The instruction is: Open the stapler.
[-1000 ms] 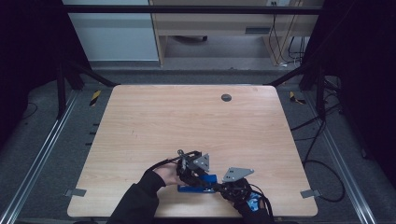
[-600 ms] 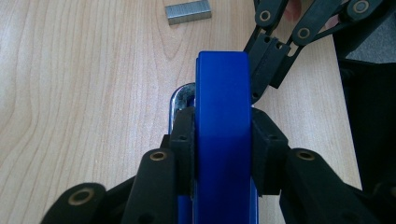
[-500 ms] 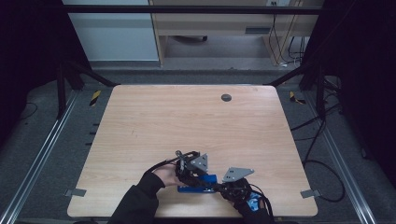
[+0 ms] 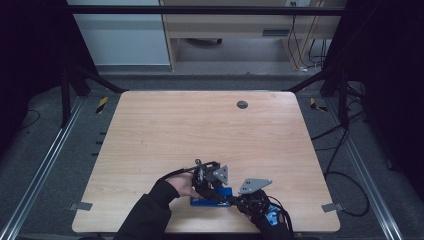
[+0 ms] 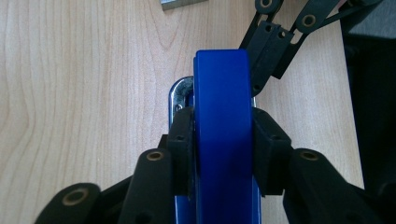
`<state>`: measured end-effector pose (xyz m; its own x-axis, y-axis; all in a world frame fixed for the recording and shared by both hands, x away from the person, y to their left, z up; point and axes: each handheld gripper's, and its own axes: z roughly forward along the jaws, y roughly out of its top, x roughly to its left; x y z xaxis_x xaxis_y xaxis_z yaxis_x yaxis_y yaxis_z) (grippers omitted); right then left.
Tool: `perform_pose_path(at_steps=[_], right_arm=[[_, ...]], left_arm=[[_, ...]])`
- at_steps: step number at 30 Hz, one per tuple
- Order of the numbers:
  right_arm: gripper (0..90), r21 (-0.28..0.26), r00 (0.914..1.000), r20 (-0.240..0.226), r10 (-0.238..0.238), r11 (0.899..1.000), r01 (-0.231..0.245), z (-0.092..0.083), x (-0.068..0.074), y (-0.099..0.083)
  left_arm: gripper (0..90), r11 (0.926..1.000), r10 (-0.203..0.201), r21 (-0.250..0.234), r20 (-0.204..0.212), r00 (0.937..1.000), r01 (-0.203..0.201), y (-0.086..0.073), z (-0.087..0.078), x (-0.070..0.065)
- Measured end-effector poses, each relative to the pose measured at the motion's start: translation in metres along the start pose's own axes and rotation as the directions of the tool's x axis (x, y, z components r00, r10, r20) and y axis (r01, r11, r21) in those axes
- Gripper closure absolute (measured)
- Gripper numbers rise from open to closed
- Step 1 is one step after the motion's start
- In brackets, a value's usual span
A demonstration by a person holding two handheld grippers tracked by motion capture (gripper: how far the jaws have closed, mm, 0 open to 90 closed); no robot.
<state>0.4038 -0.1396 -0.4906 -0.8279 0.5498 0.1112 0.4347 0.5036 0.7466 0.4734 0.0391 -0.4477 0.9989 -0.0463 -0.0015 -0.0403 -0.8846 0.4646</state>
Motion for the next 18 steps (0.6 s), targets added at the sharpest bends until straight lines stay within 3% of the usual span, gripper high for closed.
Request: perform_pose_path(at_steps=[5,9,13,15,17,18], right_arm=[[90.0,-0.001,0.9999,0.008,-0.006,1.0,0.006,0.0,0.001,0.0],[90.0,-0.003,0.9999,0.009,-0.006,1.0,0.006,0.0,0.001,0.0],[90.0,-0.003,0.9999,0.011,-0.011,1.0,0.011,0.0,0.001,0.0],[90.0,-0.001,0.9998,0.014,-0.013,1.0,0.013,0.0,0.001,0.0],[90.0,-0.005,0.9998,0.012,-0.014,1.0,0.014,0.0,0.001,0.0],[90.0,-0.003,0.9998,0.011,-0.014,1.0,0.014,0.0,0.001,0.0]], left_arm=[[58.8,0.9999,-0.007,-0.011,0.005,1.0,0.007,0.007,-0.007,0.002],[61.2,0.9975,0.01,0.069,0.024,0.9997,-0.012,0.014,-0.004,0.003],[62.7,0.9873,0.044,0.151,0.037,0.9984,-0.049,0.021,-0.001,0.004],[62.9,0.9838,0.057,0.168,0.042,0.9975,-0.063,0.024,0.0,0.005],[62.9,0.9841,0.033,0.173,0.047,0.9984,-0.041,0.027,0.002,0.004],[63.1,0.981,0.04,0.188,0.05,0.998,-0.049,0.028,0.001,0.005]])
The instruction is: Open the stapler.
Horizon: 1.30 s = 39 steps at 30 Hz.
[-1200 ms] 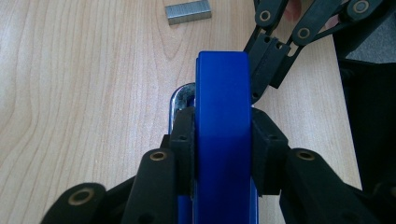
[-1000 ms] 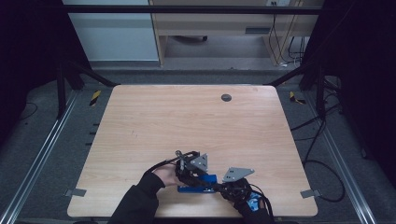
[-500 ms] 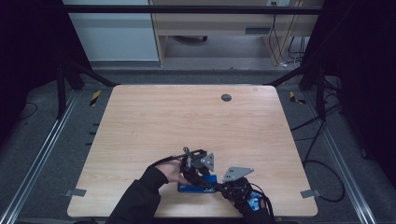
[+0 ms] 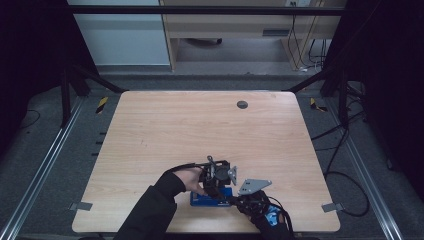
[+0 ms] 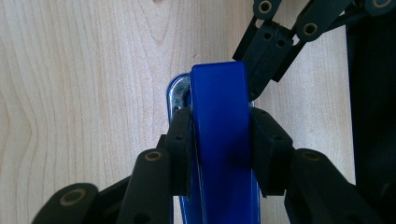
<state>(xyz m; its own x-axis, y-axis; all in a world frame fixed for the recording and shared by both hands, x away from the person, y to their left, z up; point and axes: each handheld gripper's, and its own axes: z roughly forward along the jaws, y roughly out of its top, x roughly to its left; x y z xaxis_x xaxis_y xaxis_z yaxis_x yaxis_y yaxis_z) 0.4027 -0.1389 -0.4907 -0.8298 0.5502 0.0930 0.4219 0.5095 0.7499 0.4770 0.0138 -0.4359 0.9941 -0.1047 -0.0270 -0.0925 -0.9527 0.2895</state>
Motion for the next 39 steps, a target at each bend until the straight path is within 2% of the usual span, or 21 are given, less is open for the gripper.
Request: perform_pose_path(at_steps=[2,3,5,9,15,18,27,28,29,30,31,32,33,34,36,38,39], right_arm=[[90.0,0.001,1.0,0.001,0.003,1.0,-0.003,0.0,0.0,0.0],[90.0,-0.001,1.0,0.0,0.002,1.0,-0.002,0.0,0.001,0.0],[90.0,-0.001,1.0,0.0,0.003,1.0,-0.003,0.0,0.0,0.0],[90.0,-0.004,1.0,0.002,0.007,1.0,-0.007,0.001,0.0,0.0],[90.0,-0.007,0.9999,0.0,0.014,1.0,-0.014,0.001,0.001,-0.001],[90.0,-0.01,0.9999,0.001,0.013,1.0,-0.013,0.001,0.001,-0.001],[90.0,-0.014,1.0,0.0,0.005,1.0,-0.005,0.001,0.002,-0.001],[90.0,-0.015,1.0,0.001,0.005,1.0,-0.005,0.001,0.002,-0.001],[90.0,-0.014,1.0,0.005,0.004,1.0,-0.004,0.001,0.002,-0.001],[90.0,-0.014,1.0,0.007,0.004,1.0,-0.004,0.001,0.002,-0.001],[90.0,-0.016,0.9999,0.007,0.009,1.0,-0.009,0.0,0.001,-0.001],[90.0,-0.018,0.9999,0.004,0.013,1.0,-0.013,0.0,0.001,-0.001],[90.0,-0.013,0.9998,-0.01,0.019,1.0,-0.019,0.001,0.0,-0.001],[90.0,-0.012,0.9996,-0.016,0.022,1.0,-0.023,0.003,0.0,0.0],[90.0,-0.01,0.9999,-0.016,0.001,1.0,-0.001,0.006,0.004,0.002],[90.0,-0.01,0.9999,-0.016,0.0,1.0,0.0,0.007,0.004,0.003],[90.0,-0.007,0.9998,-0.018,0.007,1.0,-0.007,0.006,0.004,0.003]], left_arm=[[63.4,0.9997,-0.021,-0.011,0.01,0.9997,0.022,-0.001,0.0,0.0],[63.8,1.0,-0.009,-0.002,0.005,0.9999,0.009,-0.001,-0.001,0.001],[64.5,0.9998,-0.016,-0.01,-0.003,0.9999,0.015,-0.002,-0.001,0.001],[65.9,0.997,-0.043,-0.064,-0.015,0.999,0.042,-0.007,-0.001,-0.001],[66.2,0.9946,-0.052,-0.091,-0.027,0.9983,0.049,-0.012,-0.002,-0.004],[66.2,0.9899,-0.073,-0.123,-0.024,0.997,0.07,-0.015,-0.002,-0.005],[66.2,0.989,-0.088,-0.122,-0.03,0.9957,0.084,-0.015,-0.003,-0.006],[66.2,0.9857,-0.091,-0.145,-0.029,0.9954,0.086,-0.017,-0.006,-0.006],[66.2,0.9741,-0.103,-0.204,-0.013,0.9946,0.098,-0.022,-0.016,-0.005],[66.2,0.9575,-0.113,-0.267,0.002,0.9936,0.11,-0.029,-0.027,-0.005],[66.2,0.9575,-0.105,-0.27,-0.001,0.9945,0.101,-0.032,-0.035,-0.006],[66.2,0.9651,-0.09,-0.249,-0.023,0.9957,0.081,-0.033,-0.036,-0.008],[66.1,0.9715,-0.097,-0.22,-0.027,0.995,0.088,-0.032,-0.032,-0.01],[66.1,0.9737,-0.088,-0.214,-0.034,0.9955,0.079,-0.031,-0.026,-0.011],[66.0,0.9717,-0.091,-0.222,-0.032,0.9954,0.081,-0.029,-0.018,-0.01],[65.9,0.9701,-0.086,-0.23,-0.029,0.9959,0.077,-0.03,-0.016,-0.009],[65.8,0.9654,-0.094,-0.247,-0.028,0.9952,0.084,-0.032,-0.017,-0.01]])
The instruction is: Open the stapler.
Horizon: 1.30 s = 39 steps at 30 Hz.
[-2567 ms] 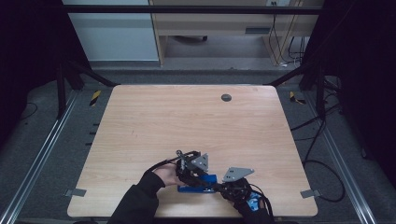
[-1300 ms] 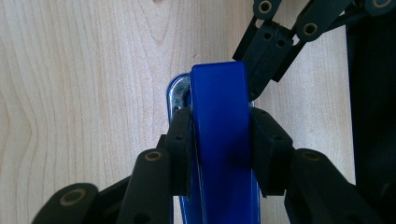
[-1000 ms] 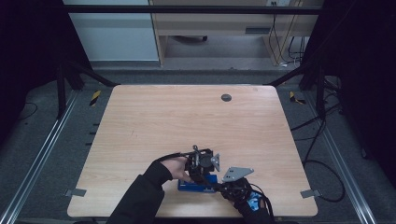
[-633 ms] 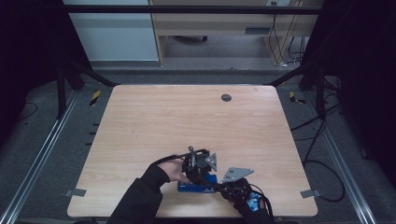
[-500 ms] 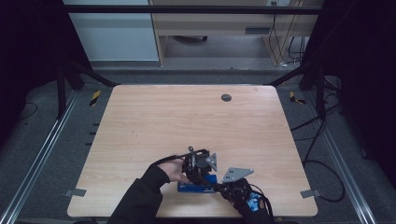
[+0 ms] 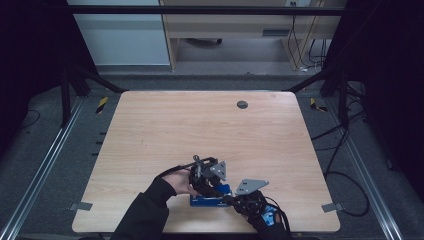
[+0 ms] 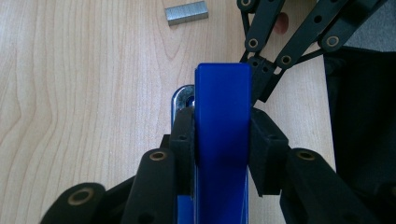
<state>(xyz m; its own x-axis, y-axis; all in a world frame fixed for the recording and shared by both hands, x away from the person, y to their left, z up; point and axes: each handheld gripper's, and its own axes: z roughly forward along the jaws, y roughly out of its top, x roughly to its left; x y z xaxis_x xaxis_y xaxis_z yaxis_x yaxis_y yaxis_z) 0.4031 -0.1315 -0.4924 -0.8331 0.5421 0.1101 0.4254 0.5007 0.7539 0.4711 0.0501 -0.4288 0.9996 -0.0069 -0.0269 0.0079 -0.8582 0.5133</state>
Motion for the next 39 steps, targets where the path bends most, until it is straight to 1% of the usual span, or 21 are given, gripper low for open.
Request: perform_pose_path(at_steps=[1,2,4,6,10,12,15,16,17,19,20,22,24,28,33,37,39], right_arm=[[90.0,-0.005,1.0,-0.008,0.003,1.0,-0.003,0.0,-0.001,0.0],[90.0,-0.007,0.9999,-0.01,0.006,1.0,-0.006,0.0,-0.002,-0.001],[90.0,-0.009,0.9999,-0.013,0.008,1.0,-0.009,0.0,-0.002,-0.001],[90.0,-0.008,0.9999,-0.013,0.011,1.0,-0.012,0.0,-0.002,-0.001],[90.0,-0.007,0.9999,-0.012,0.011,1.0,-0.011,-0.001,-0.002,-0.001],[90.0,-0.01,0.9999,-0.012,0.011,1.0,-0.011,-0.001,-0.002,-0.001],[90.0,-0.006,1.0,-0.004,-0.002,1.0,0.002,-0.001,-0.001,-0.001],[90.0,-0.003,0.9998,0.005,-0.018,1.0,0.018,-0.001,0.0,-0.001],[90.0,0.001,0.9995,0.006,-0.032,0.999,0.032,-0.001,0.001,0.0],[90.0,0.008,0.9987,-0.019,-0.047,0.999,0.047,-0.001,0.004,0.001],[90.0,0.007,0.9981,-0.021,-0.057,0.998,0.057,-0.001,0.004,0.001],[90.0,-0.006,0.9982,-0.022,-0.056,0.998,0.056,-0.003,0.004,0.002],[90.0,-0.02,0.9992,-0.017,-0.037,0.999,0.037,-0.007,0.001,0.002],[90.0,-0.065,0.9999,-0.009,-0.011,0.998,0.01,-0.015,-0.005,0.001],[90.0,-0.089,0.9998,0.0,-0.018,0.996,0.018,-0.019,-0.007,0.002],[90.0,-0.103,0.9995,0.004,-0.032,0.994,0.032,-0.02,-0.008,0.003],[90.0,-0.117,0.9996,0.003,-0.029,0.993,0.029,-0.022,-0.009,0.004]], left_arm=[[65.7,1.0,0.003,-0.004,-0.001,1.0,-0.003,-0.002,-0.003,0.001],[65.7,0.9997,-0.007,-0.023,-0.003,1.0,0.007,-0.003,-0.005,0.0],[65.6,0.9992,-0.006,-0.041,-0.014,0.9999,0.005,-0.006,-0.007,-0.001],[65.6,0.9985,-0.004,-0.055,-0.025,0.9997,0.003,-0.008,-0.007,-0.003],[65.5,0.9961,-0.016,-0.087,-0.041,0.999,0.012,-0.012,-0.006,-0.006],[65.5,0.9954,-0.019,-0.094,-0.041,0.999,0.016,-0.013,-0.007,-0.006],[65.4,0.9948,-0.024,-0.1,-0.044,0.9987,0.019,-0.014,-0.009,-0.006],[65.3,0.9949,-0.022,-0.1,-0.046,0.9987,0.018,-0.015,-0.009,-0.006],[65.4,0.9938,-0.027,-0.109,-0.05,0.9984,0.022,-0.015,-0.008,-0.007],[65.3,0.9921,-0.034,-0.122,-0.053,0.998,0.027,-0.017,-0.008,-0.008],[65.3,0.991,-0.034,-0.131,-0.054,0.9979,0.026,-0.018,-0.009,-0.008],[65.2,0.9885,-0.036,-0.149,-0.055,0.9978,0.028,-0.021,-0.01,-0.008],[65.1,0.9872,-0.038,-0.157,-0.057,0.9976,0.028,-0.022,-0.012,-0.009],[65.0,0.9866,-0.037,-0.161,-0.06,0.9975,0.026,-0.023,-0.014,-0.01],[65.0,0.9856,-0.038,-0.167,-0.061,0.9974,0.028,-0.025,-0.014,-0.01],[64.9,0.9824,-0.047,-0.183,-0.057,0.9973,0.035,-0.026,-0.014,-0.009],[64.9,0.983,-0.044,-0.181,-0.057,0.9974,0.033,-0.027,-0.015,-0.009]])
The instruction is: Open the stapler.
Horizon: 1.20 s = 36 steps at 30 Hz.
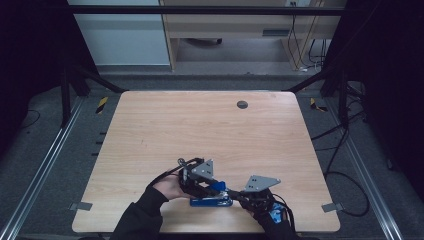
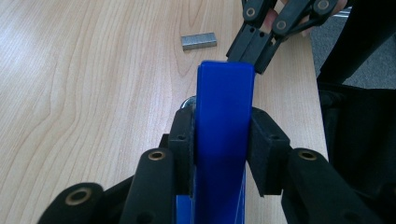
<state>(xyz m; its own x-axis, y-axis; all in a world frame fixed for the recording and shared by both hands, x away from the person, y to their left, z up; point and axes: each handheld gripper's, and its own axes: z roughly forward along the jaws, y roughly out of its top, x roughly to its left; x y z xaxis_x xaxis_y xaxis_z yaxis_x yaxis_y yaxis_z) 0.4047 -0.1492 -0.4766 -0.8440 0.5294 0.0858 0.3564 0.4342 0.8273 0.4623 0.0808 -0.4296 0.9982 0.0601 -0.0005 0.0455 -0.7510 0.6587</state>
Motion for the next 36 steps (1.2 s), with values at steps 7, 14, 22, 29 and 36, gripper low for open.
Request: perform_pose_path(at_steps=[7,14,22,29,36], right_arm=[[90.0,-0.043,1.0,-0.007,0.002,0.999,-0.003,-0.002,-0.004,0.004],[90.0,-0.061,0.9997,-0.024,-0.002,0.998,0.0,0.0,-0.003,0.008],[90.0,-0.071,0.9997,-0.026,0.002,0.997,-0.004,0.0,-0.004,0.01],[90.0,-0.072,0.9995,-0.031,0.008,0.997,-0.01,0.0,-0.004,0.01],[90.0,-0.072,0.9995,-0.03,0.011,0.997,-0.014,0.0,-0.004,0.01]], left_arm=[[64.8,1.0,-0.002,-0.001,0.0,1.0,0.002,0.0,0.0,0.0],[64.3,0.9999,-0.017,0.001,0.002,0.9999,0.017,0.0,0.001,0.0],[57.6,0.9991,-0.04,0.012,-0.006,0.9992,0.04,-0.003,-0.001,0.0],[51.0,0.9948,-0.089,-0.054,-0.049,0.9948,0.086,-0.01,-0.013,-0.005],[47.5,0.973,-0.171,-0.178,-0.13,0.9767,0.146,-0.024,-0.024,-0.017]])
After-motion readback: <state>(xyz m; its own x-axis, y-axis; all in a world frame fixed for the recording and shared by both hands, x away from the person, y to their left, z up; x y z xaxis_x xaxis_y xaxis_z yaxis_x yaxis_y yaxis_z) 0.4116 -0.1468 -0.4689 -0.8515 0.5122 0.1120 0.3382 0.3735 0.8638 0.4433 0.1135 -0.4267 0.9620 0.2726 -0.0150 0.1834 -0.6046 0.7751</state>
